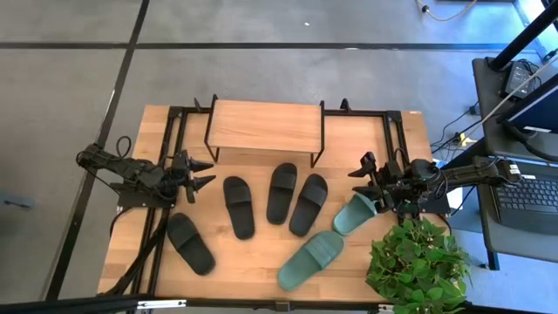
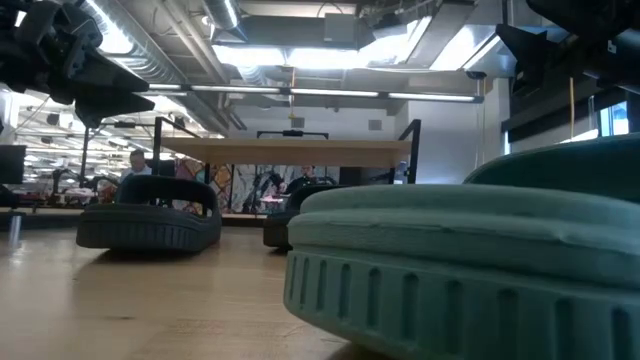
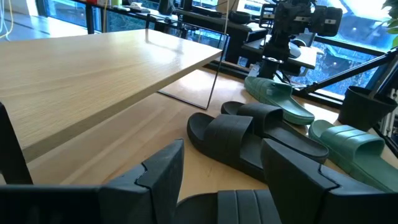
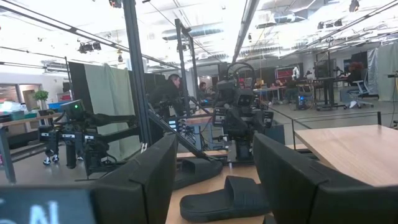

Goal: Pick and place slides into the shelf

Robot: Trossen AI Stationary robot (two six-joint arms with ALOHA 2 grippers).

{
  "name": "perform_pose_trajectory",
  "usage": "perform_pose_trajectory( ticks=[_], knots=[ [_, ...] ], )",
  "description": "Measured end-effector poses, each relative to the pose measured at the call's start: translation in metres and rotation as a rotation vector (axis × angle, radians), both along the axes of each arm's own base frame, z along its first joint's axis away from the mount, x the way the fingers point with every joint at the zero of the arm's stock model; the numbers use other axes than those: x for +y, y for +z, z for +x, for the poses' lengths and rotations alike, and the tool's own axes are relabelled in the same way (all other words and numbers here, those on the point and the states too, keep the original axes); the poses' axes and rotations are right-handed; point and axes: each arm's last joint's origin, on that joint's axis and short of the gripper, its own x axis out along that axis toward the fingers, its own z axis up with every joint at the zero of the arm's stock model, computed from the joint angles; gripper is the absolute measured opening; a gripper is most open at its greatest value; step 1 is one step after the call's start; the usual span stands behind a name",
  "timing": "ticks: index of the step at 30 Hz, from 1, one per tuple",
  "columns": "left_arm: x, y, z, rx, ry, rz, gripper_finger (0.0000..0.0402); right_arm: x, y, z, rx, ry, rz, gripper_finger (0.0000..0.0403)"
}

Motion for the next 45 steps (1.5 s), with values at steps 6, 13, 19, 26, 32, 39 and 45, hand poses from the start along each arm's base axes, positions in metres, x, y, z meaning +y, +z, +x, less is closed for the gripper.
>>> perform_pose_trajectory(
  ticks=[6, 13, 19, 26, 32, 39, 45],
  knots=[
    [0.0, 0.0001, 0.0, 0.0, 0.0, 0.0, 0.0204, 0.0, 0.0, 0.0, 0.0, 0.0, 0.0, 0.0211],
    [0.0, 0.0, 0.0, 0.0, 0.0, 0.0, 0.0204, 0.0, 0.0, 0.0, 0.0, 0.0, -0.001, 0.0211],
    [0.0, 0.0001, 0.0, 0.0, 0.0, 0.0, 0.0204, 0.0, 0.0, 0.0, 0.003, 0.004, 0.017, 0.0211],
    [0.0, 0.0, 0.0, 0.0, 0.0, 0.0, 0.0204, -0.0045, -0.0054, 0.0018, 0.072, -0.101, 0.228, 0.0211],
    [0.0, 0.0, 0.0, 0.0, 0.001, 0.0, 0.0204, -0.0063, -0.0077, 0.0024, 0.092, -0.149, 0.294, 0.0211],
    [0.0, 0.0001, 0.0, 0.0, 0.0, 0.0, 0.0204, -0.0073, -0.0078, 0.0023, 0.089, -0.167, 0.376, 0.0211],
    [0.0, 0.0001, 0.0, 0.0, 0.0, 0.0, 0.0204, -0.0077, -0.0087, 0.0029, 0.096, -0.178, 0.39, 0.0211]
  ],
)
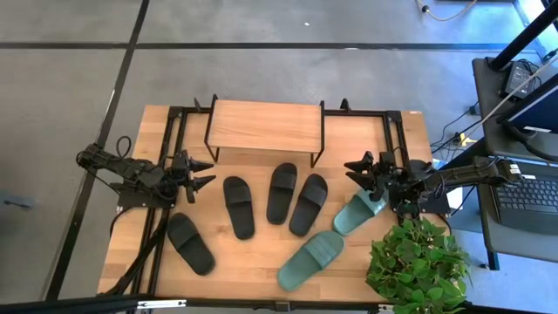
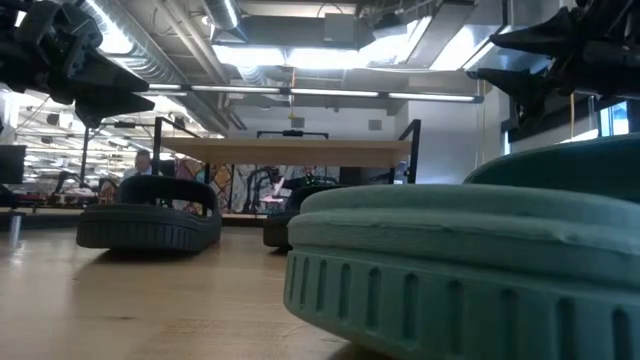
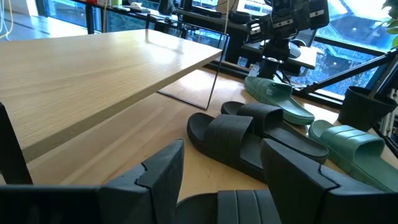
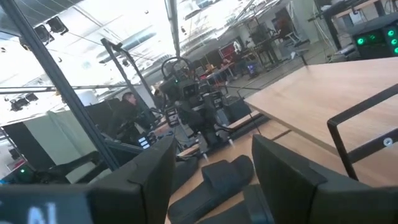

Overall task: Pick and place slides into the shelf
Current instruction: Put the black slide on the shelf

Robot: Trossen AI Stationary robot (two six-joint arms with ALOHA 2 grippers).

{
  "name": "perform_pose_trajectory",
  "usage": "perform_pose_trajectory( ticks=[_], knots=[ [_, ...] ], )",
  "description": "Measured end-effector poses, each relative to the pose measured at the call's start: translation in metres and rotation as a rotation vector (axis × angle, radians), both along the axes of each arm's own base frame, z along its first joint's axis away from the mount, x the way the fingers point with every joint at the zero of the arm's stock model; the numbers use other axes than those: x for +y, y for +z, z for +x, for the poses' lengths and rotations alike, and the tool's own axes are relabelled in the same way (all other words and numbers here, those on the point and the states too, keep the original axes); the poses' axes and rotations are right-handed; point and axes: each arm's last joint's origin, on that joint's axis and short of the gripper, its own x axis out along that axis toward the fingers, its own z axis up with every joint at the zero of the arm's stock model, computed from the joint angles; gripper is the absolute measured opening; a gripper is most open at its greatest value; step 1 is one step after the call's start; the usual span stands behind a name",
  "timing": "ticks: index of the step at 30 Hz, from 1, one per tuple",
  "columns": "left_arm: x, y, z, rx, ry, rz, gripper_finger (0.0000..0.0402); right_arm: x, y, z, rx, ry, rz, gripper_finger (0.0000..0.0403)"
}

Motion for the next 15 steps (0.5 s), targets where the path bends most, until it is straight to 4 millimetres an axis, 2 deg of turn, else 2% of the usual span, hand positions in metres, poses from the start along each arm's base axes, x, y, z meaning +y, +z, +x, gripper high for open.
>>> perform_pose_trajectory(
  ticks=[15],
  knots=[
    [0.0, 0.0, 0.0, 0.0, 0.0, 0.0, 0.0204, -0.001, -0.0001, -0.0001, 0.0, -0.033, 0.01, 0.0211]
  ],
)
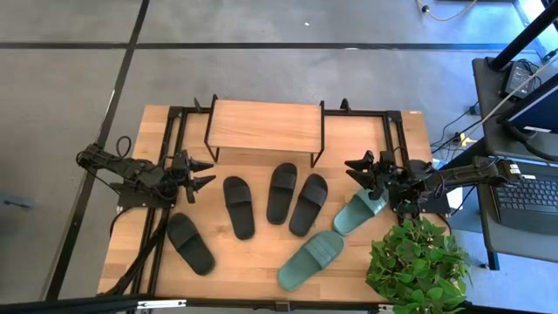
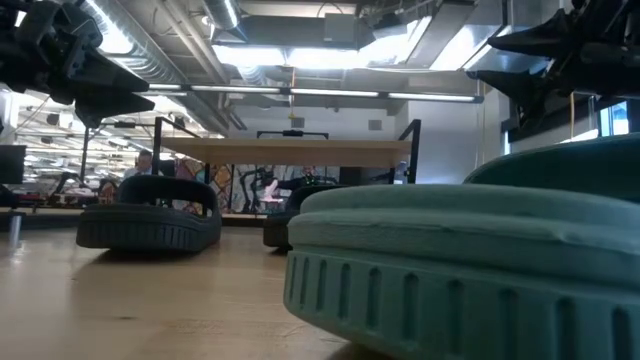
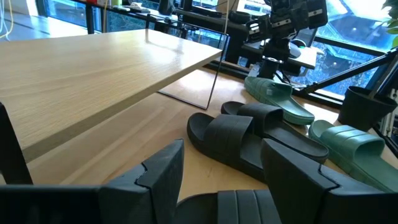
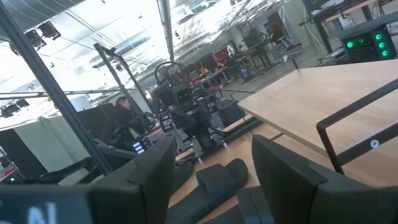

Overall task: Pick and place slides into the shelf
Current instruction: Put the black slide on the shelf

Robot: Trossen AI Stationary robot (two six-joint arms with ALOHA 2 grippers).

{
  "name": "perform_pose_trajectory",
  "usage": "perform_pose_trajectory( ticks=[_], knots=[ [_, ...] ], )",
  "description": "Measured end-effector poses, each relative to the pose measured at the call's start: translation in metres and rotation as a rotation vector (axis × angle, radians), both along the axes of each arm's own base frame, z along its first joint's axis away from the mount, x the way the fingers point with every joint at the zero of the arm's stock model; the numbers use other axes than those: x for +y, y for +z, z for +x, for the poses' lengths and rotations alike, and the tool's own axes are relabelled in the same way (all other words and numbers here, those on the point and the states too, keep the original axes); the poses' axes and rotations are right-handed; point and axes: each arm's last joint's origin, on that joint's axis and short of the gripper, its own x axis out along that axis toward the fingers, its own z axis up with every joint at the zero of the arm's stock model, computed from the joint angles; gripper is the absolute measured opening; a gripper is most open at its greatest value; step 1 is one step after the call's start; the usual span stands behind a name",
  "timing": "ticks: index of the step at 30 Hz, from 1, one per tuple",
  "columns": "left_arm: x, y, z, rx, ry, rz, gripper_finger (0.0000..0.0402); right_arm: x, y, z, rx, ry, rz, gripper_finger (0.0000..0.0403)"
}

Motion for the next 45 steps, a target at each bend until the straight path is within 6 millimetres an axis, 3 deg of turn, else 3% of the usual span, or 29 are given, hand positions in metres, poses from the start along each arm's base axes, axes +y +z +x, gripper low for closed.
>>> perform_pose_trajectory(
  ticks=[12, 16, 23, 27, 31, 34, 37, 45],
  knots=[
    [0.0, 0.0, 0.0, 0.0, 0.0, 0.0, 0.0204, 0.0, 0.004, 0.0, -0.002, -0.008, -0.025, 0.0211],
    [0.0, 0.0, 0.0, -0.001, 0.0, 0.0, 0.0204, 0.0, 0.031, 0.004, 0.003, -0.014, -0.071, 0.0211],
    [0.0, 0.0, 0.0, -0.001, 0.0, 0.0, 0.0204, 0.002, 0.108, 0.014, 0.165, -0.016, -0.272, 0.0211],
    [0.0, 0.0, 0.0, 0.0, 0.0, 0.0, 0.0204, 0.005, 0.14, 0.032, 0.366, 0.022, -0.358, 0.0211],
    [0.0, 0.0, 0.0, -0.001, 0.0, 0.0, 0.0204, 0.015, 0.153, 0.063, 0.562, 0.092, -0.419, 0.0209],
    [0.0, 0.0, 0.0, -0.001, 0.0, 0.0, 0.0204, 0.025, 0.153, 0.088, 0.711, 0.138, -0.421, 0.02],
    [0.0, 0.0, 0.0, -0.001, 0.0, 0.0, 0.0204, 0.037, 0.141, 0.115, 0.87, 0.166, -0.398, 0.0186],
    [0.0, 0.0, 0.0, -0.001, 0.0, 0.0, 0.0204, 0.063, 0.067, 0.162, 1.269, 0.197, -0.331, 0.0157]
  ],
)
